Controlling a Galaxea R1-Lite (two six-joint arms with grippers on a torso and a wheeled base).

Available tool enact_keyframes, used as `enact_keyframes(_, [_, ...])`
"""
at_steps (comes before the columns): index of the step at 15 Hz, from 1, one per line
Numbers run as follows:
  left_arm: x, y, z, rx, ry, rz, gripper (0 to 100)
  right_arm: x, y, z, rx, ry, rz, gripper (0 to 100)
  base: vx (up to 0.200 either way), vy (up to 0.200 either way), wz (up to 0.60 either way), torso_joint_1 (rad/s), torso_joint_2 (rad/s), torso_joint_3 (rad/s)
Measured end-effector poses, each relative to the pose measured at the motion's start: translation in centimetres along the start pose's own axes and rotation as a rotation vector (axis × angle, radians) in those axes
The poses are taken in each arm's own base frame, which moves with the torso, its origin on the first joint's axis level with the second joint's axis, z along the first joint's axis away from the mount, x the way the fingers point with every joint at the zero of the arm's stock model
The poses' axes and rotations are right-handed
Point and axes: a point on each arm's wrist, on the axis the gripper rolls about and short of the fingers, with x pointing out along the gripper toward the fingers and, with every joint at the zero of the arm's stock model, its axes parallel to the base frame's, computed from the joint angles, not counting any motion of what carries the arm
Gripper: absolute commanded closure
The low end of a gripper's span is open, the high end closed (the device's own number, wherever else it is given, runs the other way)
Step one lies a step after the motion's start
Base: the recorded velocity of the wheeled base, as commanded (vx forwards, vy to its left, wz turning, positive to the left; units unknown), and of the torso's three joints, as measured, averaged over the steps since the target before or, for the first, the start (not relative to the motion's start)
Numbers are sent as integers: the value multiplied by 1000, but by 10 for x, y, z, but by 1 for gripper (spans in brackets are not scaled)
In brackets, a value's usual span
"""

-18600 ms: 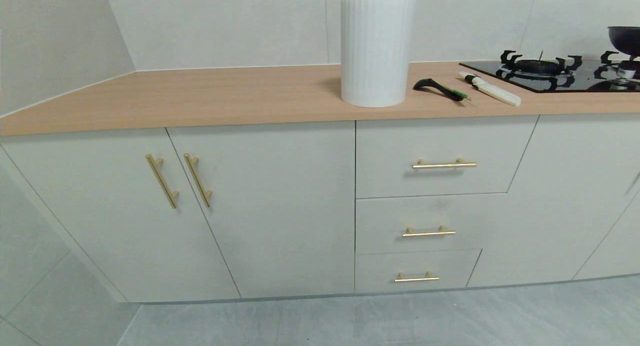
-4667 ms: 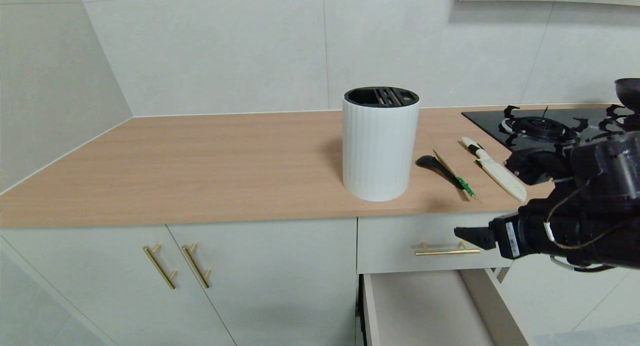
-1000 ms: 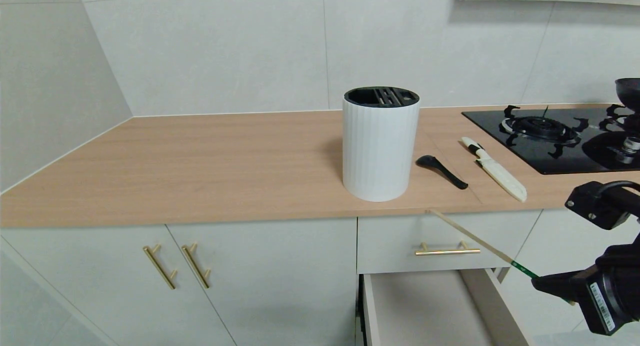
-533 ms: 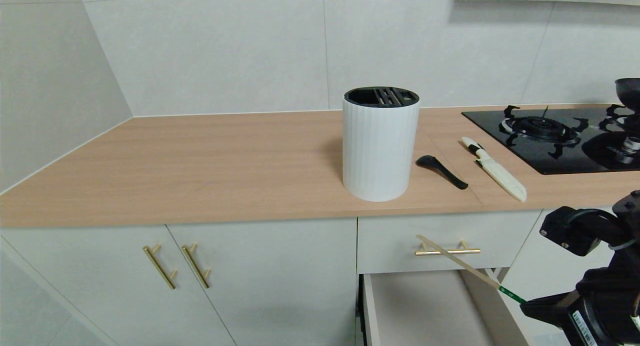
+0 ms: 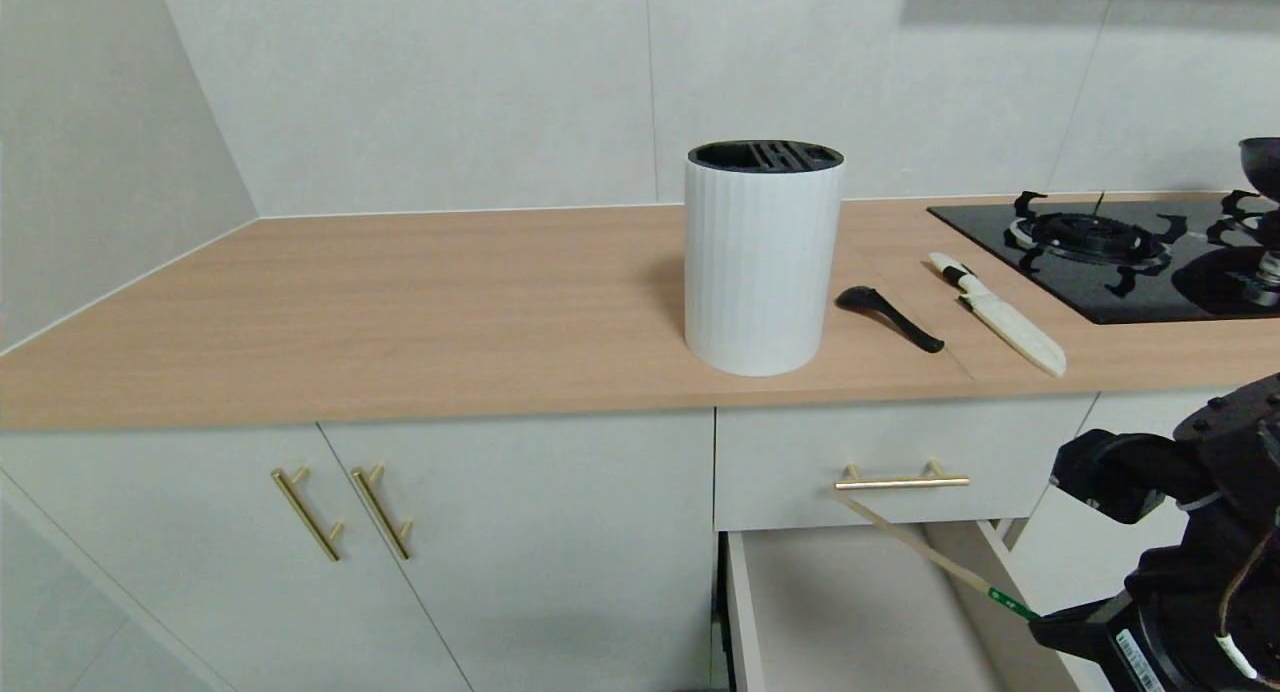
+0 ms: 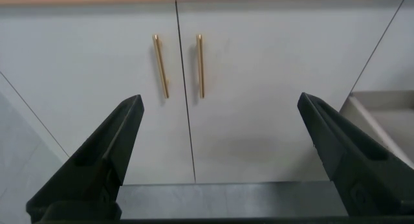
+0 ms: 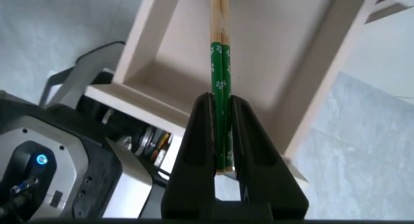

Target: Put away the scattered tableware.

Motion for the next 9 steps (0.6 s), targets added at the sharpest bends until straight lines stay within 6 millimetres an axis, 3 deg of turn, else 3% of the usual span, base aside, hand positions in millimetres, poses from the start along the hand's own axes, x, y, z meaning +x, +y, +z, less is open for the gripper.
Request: enact_keyframes(9, [0,0,0,0,0,0,0,4,0,0,-2,18,-2,100,0,0,0,-151,461,306])
